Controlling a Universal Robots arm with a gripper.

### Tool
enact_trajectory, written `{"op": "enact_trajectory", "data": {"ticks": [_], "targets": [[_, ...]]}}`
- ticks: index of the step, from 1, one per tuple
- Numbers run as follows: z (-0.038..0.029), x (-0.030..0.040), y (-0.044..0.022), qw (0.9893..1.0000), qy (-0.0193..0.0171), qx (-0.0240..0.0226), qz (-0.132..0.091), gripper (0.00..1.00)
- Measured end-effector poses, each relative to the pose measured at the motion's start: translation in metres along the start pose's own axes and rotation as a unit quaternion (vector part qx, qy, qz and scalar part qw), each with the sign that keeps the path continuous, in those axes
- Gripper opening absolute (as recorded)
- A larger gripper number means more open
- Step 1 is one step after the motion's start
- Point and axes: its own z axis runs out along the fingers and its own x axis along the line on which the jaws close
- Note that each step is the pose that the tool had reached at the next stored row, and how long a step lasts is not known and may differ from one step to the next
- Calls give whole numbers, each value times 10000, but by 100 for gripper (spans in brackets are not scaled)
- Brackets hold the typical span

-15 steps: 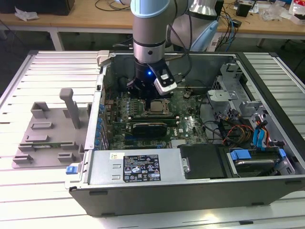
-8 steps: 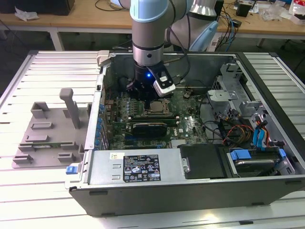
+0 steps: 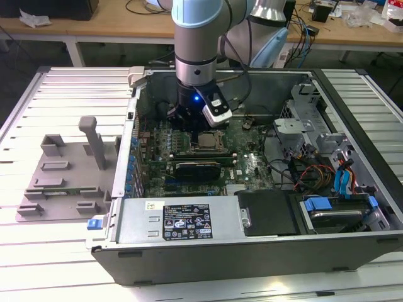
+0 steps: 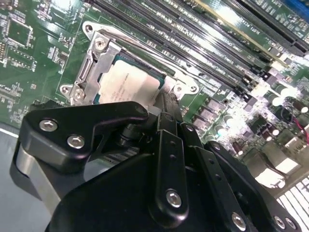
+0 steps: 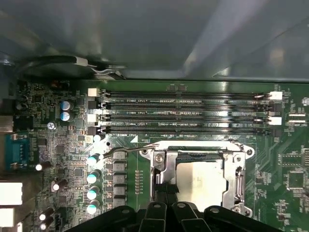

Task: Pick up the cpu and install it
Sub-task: 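Close the cpu cover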

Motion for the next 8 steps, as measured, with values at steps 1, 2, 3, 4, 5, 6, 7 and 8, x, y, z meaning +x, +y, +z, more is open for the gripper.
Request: {"op": "enact_trajectory", "data": {"ticks": [1,2,3,4,5,6,7,8], "targets": [[-34,-1,-1,10000,1,1,0,11],[-73,-2,-1,10000,0,0,0,11],[-112,-3,-2,10000,0,0,-1,11],[-153,-4,-3,10000,0,1,-9,11],[-160,-4,-3,10000,-1,0,-13,11],[-159,-4,-3,10000,-1,-1,-13,11],[-159,-4,-3,10000,-1,-1,-14,11],[-160,-4,-3,10000,-1,-1,-14,11]]}}
